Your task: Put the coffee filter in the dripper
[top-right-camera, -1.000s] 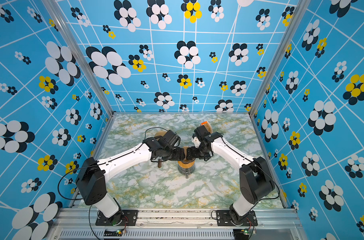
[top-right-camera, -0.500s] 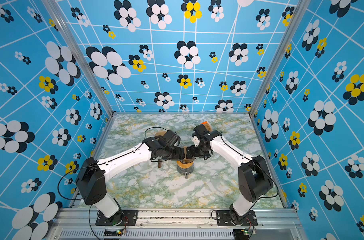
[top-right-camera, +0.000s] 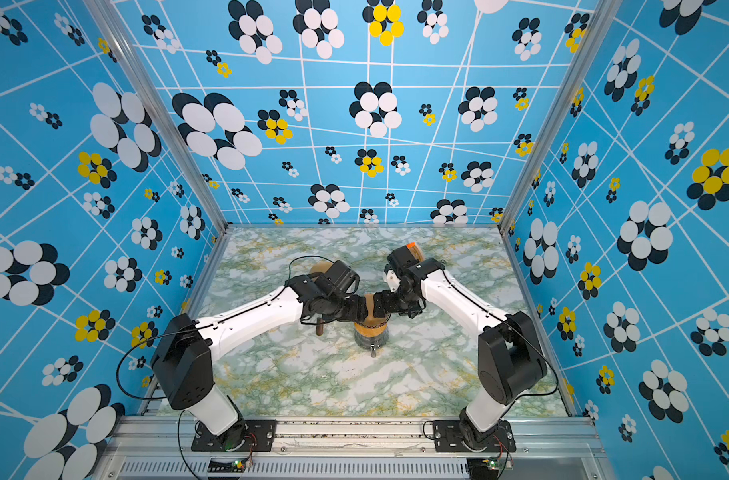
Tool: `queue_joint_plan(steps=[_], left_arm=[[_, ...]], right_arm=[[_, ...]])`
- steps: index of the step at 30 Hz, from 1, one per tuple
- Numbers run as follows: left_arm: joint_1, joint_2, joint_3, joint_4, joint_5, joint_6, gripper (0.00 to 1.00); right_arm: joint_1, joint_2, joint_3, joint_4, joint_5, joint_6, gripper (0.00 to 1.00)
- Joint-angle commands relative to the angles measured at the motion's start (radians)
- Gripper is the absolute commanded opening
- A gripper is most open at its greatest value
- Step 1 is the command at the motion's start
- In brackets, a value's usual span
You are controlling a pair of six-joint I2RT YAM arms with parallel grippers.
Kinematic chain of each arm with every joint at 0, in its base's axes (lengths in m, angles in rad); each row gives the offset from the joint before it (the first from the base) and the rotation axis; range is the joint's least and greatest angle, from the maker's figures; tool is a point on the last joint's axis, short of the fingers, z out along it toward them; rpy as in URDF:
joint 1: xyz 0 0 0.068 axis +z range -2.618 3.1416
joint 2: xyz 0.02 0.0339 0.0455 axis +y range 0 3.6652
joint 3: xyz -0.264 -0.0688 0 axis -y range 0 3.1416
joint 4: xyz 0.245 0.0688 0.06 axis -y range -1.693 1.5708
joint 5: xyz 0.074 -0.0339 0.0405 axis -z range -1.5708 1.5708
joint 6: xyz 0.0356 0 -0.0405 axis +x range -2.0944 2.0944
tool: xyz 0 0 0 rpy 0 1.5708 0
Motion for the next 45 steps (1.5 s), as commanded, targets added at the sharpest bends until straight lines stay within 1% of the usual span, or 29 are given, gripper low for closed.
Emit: queue_joint_plan(steps=[1,5,8,11,18,22,28,34,37,40,43,44,45], left_arm=[[0.009,-0.018,0.001,0.003,0.009,-0.001,0.77],[0.011,-0.027,0.009,0.018,0.030,0.001,0.77],[0.014,-0.042,0.005,0.057,0.076,0.014,0.77],[0.016,-0.058,0.006,0.073,0.100,0.021,0.77],[0.024,-0.093,0.018,0.013,0.088,0.038,0.77],[0.030,-0.144,0.009,-0.008,0.088,0.056,0.77],[0.035,-0.234,0.020,-0.037,0.111,0.116,0.77],[0.054,-0.322,0.022,-0.048,0.170,0.166,0.77],[0.067,-0.368,0.016,-0.046,0.177,0.185,0.77],[0.087,-0.402,-0.003,-0.040,0.181,0.193,0.83],[0.104,-0.438,-0.032,-0.021,0.181,0.204,0.94],[0.110,-0.452,-0.043,-0.010,0.181,0.207,0.99],[0.117,-0.468,-0.059,0.003,0.180,0.211,0.99]], right_arm=[[0.007,-0.023,0.028,-0.026,0.007,-0.008,0.89],[0.007,-0.048,0.036,-0.014,-0.017,-0.007,0.89],[0.006,-0.067,0.035,-0.005,-0.035,-0.003,0.89],[0.002,-0.087,0.027,0.005,-0.043,0.003,0.89],[-0.013,-0.141,0.038,-0.016,-0.040,0.000,0.89],[-0.020,-0.191,0.034,-0.014,-0.038,-0.010,0.88],[-0.024,-0.265,0.022,-0.010,-0.030,-0.024,0.87],[-0.025,-0.349,0.002,0.022,-0.022,-0.029,0.87],[-0.025,-0.391,-0.010,0.043,-0.022,-0.027,0.87],[-0.025,-0.406,-0.010,0.034,-0.019,-0.028,0.88],[-0.025,-0.422,-0.017,0.024,-0.004,-0.030,0.89],[-0.025,-0.433,-0.021,0.027,0.004,-0.031,0.90],[-0.025,-0.443,-0.029,0.033,0.013,-0.031,0.91]])
